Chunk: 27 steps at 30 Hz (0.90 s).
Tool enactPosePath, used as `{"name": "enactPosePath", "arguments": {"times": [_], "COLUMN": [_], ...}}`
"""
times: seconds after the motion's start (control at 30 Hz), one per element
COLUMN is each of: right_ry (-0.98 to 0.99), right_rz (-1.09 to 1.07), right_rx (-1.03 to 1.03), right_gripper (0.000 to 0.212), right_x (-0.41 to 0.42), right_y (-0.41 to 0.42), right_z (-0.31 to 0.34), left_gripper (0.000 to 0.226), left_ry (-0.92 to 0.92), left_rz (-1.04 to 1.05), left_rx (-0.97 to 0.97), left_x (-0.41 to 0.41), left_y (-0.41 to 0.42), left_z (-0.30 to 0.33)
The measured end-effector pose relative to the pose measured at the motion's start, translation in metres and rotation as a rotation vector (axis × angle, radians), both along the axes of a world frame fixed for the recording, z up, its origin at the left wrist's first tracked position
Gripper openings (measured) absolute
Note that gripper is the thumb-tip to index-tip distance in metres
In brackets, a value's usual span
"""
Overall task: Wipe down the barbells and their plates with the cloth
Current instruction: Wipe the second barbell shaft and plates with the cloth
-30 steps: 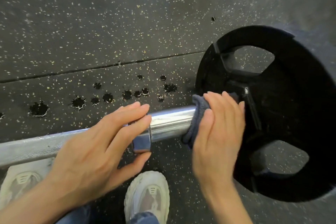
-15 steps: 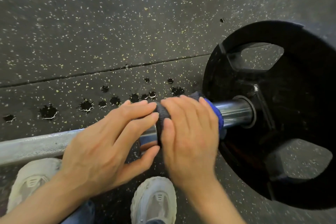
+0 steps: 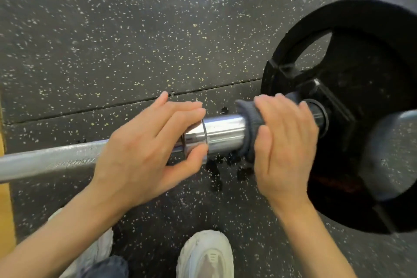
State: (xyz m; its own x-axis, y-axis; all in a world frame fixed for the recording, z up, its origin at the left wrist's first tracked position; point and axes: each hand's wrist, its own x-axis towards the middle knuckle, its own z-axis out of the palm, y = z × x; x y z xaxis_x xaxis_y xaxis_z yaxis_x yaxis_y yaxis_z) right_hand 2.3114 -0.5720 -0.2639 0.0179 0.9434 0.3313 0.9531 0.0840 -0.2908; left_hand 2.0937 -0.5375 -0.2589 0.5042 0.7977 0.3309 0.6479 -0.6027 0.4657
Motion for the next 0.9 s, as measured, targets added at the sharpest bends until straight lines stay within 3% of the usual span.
{"name": "enactPosePath", "arguments": {"times": [0.07,0.13,0.23,0.3,0.37,0.47,0.57,0.67,0.8,0.9], "right_ry": [0.090,0.159,0.075,-0.010,0.046,0.180,0.148,0.017,0.179,0.219], "right_rz": [-0.189,-0.238,0.055,0.134,-0.030,-0.253,-0.028,0.185,-0.161,-0.101], "right_rx": [0.035,0.052,0.051,0.061,0.079,0.141,0.140,0.126,0.160,0.166], "right_gripper": [0.044,0.044,0.047,0.048,0.046,0.043,0.044,0.047,0.045,0.044], "right_x": [-0.011,-0.043,-0.050,-0.016,0.005,-0.032,-0.068,-0.028,-0.015,-0.066], "right_y": [0.009,0.016,0.019,0.029,0.040,0.050,0.051,0.066,0.088,0.094], "right_z": [-0.001,-0.004,-0.008,-0.013,-0.014,-0.013,-0.017,-0.020,-0.018,-0.021], "left_gripper": [0.036,0.029,0.033,0.039,0.039,0.038,0.040,0.041,0.042,0.041], "left_ry": [-0.018,-0.048,-0.046,-0.008,0.002,0.000,-0.019,-0.036,-0.040,0.000], "left_rz": [0.020,0.015,0.010,0.008,0.001,0.036,0.064,0.099,0.209,0.261], "left_rx": [0.009,0.036,0.056,0.084,0.134,0.175,0.141,0.073,-0.006,-0.020], "left_x": [0.000,0.001,0.002,0.002,0.001,0.002,0.003,0.003,0.008,0.010], "left_y": [0.009,0.014,0.012,0.012,0.021,0.034,0.043,0.056,0.072,0.085], "left_z": [0.001,0.002,-0.001,-0.005,-0.009,-0.010,-0.008,-0.006,0.001,0.003]}}
